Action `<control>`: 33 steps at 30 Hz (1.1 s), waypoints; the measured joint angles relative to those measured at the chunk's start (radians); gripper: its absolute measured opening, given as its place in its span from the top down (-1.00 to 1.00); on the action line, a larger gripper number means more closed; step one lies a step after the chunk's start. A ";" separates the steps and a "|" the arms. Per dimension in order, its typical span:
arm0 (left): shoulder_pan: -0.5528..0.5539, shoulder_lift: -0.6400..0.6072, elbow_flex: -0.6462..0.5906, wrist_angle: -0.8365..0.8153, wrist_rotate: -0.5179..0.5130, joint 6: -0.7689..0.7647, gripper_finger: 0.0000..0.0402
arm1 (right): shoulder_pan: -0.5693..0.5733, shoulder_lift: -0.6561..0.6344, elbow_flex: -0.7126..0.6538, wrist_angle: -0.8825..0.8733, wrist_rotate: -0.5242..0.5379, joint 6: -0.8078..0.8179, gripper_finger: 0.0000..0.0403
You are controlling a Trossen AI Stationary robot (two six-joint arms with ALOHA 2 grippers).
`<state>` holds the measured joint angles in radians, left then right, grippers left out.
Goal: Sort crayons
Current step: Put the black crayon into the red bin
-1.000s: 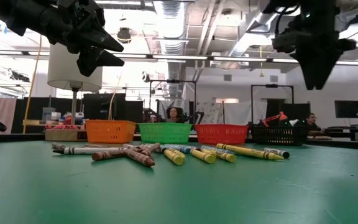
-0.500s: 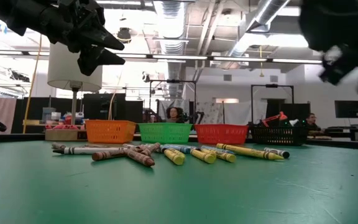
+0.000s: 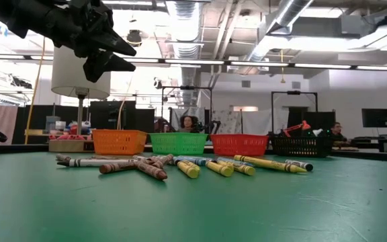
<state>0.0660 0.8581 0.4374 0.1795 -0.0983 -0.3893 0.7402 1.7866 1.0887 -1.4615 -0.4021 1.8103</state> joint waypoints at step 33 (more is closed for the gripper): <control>0.000 0.000 0.000 0.003 -0.019 -0.053 0.04 | 0.145 0.001 -0.202 0.301 -0.048 0.287 1.00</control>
<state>0.0662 0.8584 0.4374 0.1825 -0.1173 -0.4425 0.8848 1.7878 0.8862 -1.1606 -0.4503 2.0975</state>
